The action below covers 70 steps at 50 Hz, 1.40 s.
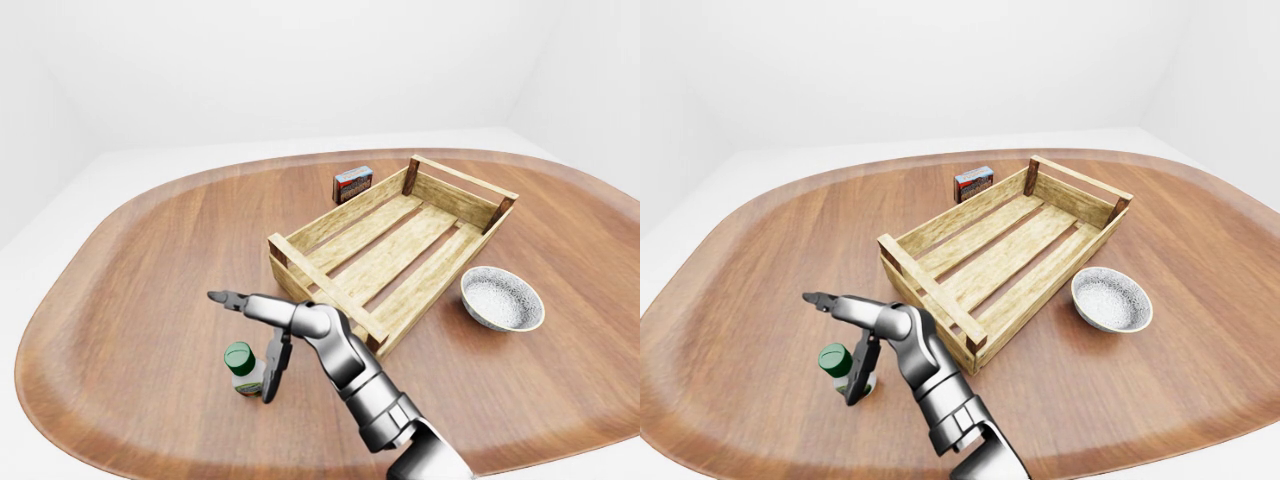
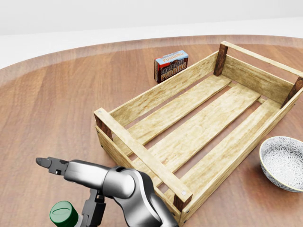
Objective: Pick up the salad dressing and put it in the tray.
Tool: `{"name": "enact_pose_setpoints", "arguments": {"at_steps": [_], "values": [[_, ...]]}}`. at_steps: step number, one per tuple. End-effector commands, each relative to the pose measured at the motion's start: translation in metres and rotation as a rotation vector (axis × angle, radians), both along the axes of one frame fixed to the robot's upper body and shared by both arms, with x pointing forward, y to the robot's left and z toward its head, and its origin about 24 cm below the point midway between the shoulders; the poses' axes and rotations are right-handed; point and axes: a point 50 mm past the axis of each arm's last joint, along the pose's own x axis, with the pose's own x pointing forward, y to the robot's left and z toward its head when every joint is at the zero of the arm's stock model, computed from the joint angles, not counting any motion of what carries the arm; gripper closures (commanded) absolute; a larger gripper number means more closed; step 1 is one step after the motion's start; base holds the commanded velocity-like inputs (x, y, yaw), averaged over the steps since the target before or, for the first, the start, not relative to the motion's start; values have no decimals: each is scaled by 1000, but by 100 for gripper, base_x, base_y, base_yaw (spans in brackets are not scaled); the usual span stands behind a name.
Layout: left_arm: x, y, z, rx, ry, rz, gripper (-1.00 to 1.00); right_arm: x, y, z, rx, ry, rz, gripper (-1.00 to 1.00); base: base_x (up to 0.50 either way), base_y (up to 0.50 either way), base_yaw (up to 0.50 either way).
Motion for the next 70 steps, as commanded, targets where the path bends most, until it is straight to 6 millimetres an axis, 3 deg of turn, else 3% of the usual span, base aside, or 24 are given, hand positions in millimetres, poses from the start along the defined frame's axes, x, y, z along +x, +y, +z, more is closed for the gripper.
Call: {"name": "enact_pose_setpoints", "arguments": {"at_steps": [1,12,25,26,50,58,59,66,70], "values": [[1,2,-3,-11,12,2,-100,4,13,-26,-114,126,41,-100,0,0,0],[1,3,-5,-19,20,3,-100,7,9,-50,-264,213,59,-100,0,0,0],[3,4,-8,-27,31,1,-100,6,8,-54,-353,163,77,-100,0,0,0],[3,4,-8,-28,32,1,-100,5,8,-53,-350,156,76,100,0,0,0],[5,2,-9,-28,34,-11,-100,6,8,-46,-318,120,59,100,0,0,0],[8,1,-10,-28,39,-16,-100,28,11,2,-268,-65,29,100,0,0,0],[8,0,-10,-26,40,-18,-100,32,12,15,-264,-123,26,100,0,0,0],[9,0,-10,-26,41,-21,-100,36,18,77,-217,-387,4,100,0,0,0],[9,-1,-10,-25,42,-23,-100,38,22,98,-185,-442,0,100,0,0,0]]}}
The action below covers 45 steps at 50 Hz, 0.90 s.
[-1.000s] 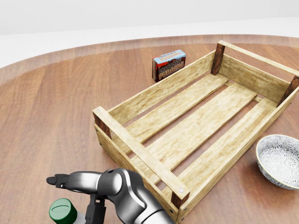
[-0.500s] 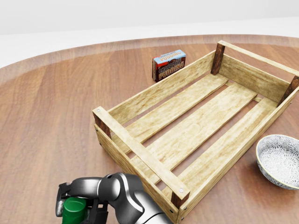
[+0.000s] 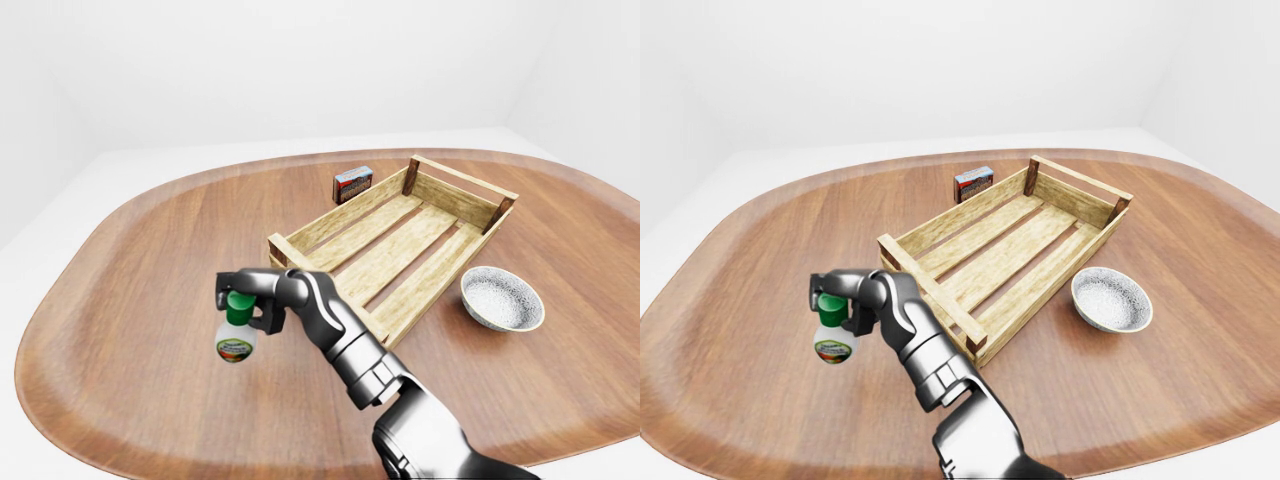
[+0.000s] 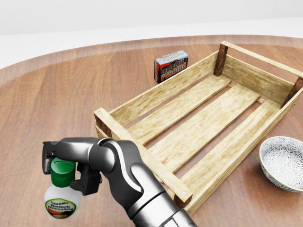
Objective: Pick up the salad dressing and put it in the tray.
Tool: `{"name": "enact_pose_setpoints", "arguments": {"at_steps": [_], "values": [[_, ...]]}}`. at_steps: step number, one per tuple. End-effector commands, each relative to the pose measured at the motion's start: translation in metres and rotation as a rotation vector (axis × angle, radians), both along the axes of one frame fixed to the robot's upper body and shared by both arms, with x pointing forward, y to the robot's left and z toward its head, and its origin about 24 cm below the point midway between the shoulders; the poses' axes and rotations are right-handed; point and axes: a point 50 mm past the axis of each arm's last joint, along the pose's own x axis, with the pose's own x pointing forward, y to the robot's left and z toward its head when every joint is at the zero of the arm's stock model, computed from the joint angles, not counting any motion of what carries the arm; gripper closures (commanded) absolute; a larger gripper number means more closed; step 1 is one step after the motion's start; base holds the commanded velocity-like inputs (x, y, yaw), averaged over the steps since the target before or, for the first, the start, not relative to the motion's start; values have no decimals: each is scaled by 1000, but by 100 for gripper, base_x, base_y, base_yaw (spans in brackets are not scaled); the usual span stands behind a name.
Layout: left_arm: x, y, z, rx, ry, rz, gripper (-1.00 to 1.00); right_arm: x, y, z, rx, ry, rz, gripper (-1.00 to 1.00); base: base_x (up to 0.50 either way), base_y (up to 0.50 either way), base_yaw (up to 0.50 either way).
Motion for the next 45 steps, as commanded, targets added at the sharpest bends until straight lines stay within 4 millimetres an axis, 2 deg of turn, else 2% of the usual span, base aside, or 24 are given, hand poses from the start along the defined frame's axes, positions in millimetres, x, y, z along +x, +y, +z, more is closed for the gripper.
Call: {"name": "enact_pose_setpoints", "arguments": {"at_steps": [1,10,12,22,27,31,40,45], "values": [[1,-1,-1,2,2,-5,-100,6,7,73,116,-232,18,100,0,0,0],[2,-1,-2,-1,7,-5,-100,15,6,123,185,-333,34,100,0,0,0],[2,-1,-1,0,6,-5,-100,18,5,141,209,-362,36,100,0,0,0],[2,-1,-2,-2,9,-5,-100,31,-10,176,219,-422,17,100,0,0,0],[2,-1,-2,-1,8,-5,-100,42,-28,193,209,-457,-32,100,0,0,0],[2,-2,-1,1,5,-5,-100,54,-50,205,188,-489,-97,100,0,0,0],[3,-4,0,8,2,-9,-100,80,-103,202,141,-460,-256,100,0,0,0],[3,-4,1,10,1,-8,-100,87,-130,201,129,-462,-326,100,0,0,0]]}}
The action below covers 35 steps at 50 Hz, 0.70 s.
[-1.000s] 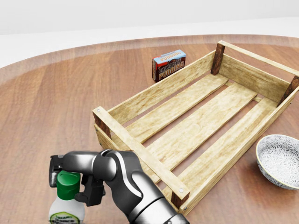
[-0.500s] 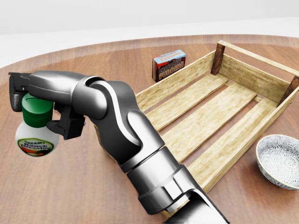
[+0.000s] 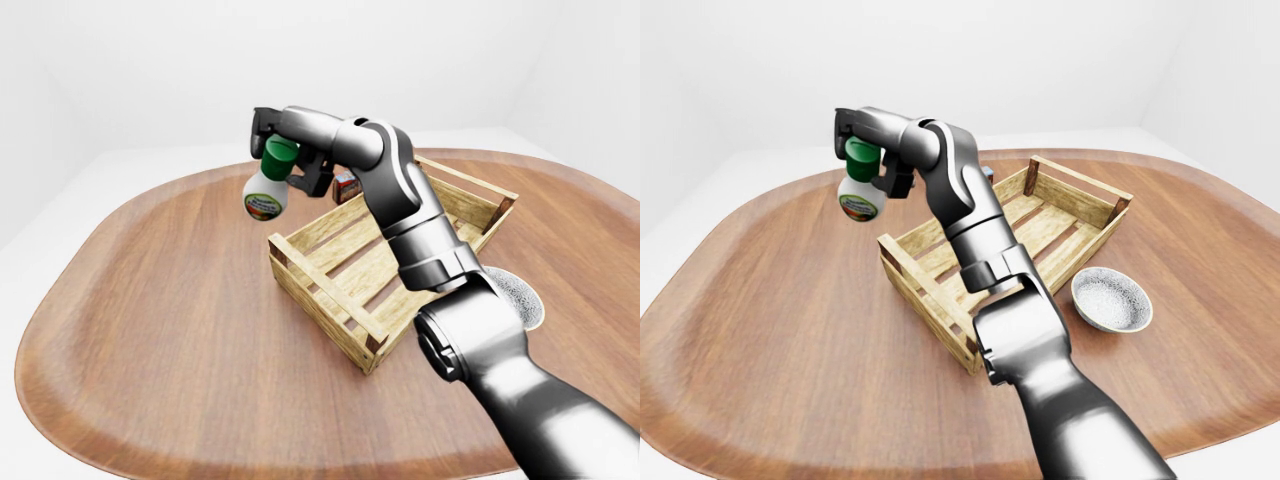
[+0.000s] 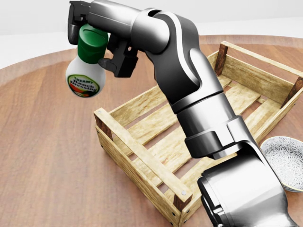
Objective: Pick up the salad dressing and put it in the tray.
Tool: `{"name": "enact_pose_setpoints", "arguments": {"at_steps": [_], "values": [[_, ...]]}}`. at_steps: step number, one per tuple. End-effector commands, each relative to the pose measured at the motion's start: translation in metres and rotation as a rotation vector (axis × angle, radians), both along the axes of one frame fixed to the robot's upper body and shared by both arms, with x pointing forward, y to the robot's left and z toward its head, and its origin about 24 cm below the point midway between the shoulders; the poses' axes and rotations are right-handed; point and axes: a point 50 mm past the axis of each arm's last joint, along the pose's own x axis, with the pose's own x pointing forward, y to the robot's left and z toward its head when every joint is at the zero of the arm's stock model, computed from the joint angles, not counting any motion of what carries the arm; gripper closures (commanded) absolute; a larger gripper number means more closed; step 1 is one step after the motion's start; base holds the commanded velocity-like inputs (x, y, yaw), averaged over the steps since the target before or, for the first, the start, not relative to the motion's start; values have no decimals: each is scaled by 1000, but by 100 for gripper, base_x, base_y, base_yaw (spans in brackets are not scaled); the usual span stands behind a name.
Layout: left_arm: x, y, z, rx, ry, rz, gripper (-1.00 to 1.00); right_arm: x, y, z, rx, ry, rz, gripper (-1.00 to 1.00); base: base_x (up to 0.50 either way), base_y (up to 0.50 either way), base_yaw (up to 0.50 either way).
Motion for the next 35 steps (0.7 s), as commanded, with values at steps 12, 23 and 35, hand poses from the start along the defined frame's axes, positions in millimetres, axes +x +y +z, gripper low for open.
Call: {"name": "enact_pose_setpoints", "arguments": {"at_steps": [12,23,35], "values": [[1,-1,1,8,-2,0,-100,28,-121,5,66,35,-304,100,0,0,0],[1,-2,2,14,-2,2,-100,41,-186,-40,55,255,-496,100,0,0,0],[-1,-2,3,19,-7,3,-100,42,-208,-72,44,419,-575,100,0,0,0]]}}
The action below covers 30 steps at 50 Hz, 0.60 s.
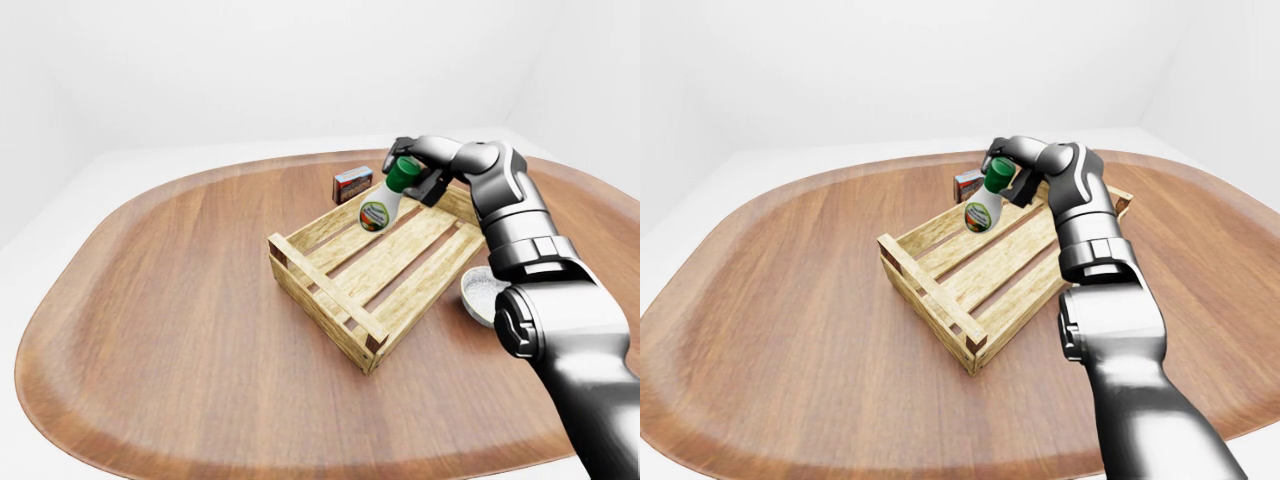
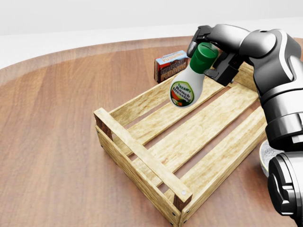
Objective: Pick up the salad dressing and put it in the tray.
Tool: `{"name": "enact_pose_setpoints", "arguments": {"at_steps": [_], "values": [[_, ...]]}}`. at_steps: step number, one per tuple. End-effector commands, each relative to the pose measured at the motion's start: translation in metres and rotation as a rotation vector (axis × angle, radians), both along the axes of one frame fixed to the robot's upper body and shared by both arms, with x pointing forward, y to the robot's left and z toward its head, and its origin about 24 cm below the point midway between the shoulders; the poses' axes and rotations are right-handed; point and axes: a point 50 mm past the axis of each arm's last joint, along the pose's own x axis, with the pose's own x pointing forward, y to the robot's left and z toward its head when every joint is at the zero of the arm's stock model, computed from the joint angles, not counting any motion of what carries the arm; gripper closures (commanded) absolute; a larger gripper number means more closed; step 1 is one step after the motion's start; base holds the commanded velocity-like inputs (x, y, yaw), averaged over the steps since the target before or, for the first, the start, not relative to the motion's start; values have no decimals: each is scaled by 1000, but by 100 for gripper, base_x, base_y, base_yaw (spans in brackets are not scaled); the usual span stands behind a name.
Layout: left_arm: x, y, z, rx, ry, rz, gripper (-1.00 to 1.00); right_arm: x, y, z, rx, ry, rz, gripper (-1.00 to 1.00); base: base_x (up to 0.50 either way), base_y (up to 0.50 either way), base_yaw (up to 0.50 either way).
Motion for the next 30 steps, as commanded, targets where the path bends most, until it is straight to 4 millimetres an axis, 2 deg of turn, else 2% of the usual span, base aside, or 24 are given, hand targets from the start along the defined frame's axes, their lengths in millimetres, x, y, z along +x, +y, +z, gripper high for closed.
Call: {"name": "enact_pose_setpoints", "arguments": {"at_steps": [1,4,9,13,23,30], "values": [[-1,0,1,4,-2,1,-100,-1,-31,-27,63,142,-95,100,0,0,0],[-1,0,0,2,0,1,-100,-1,-33,-31,65,162,-103,100,0,0,0],[0,1,-1,-2,7,1,-100,-4,-41,-52,71,222,-143,100,0,0,0],[1,0,-1,-1,7,-1,-100,-3,-43,-60,61,206,-184,100,0,0,0],[2,1,-4,-10,18,0,-100,2,-26,-62,58,137,-214,100,0,0,0],[2,3,-6,-17,23,1,-100,3,-26,-61,76,108,-240,100,0,0,0]]}}
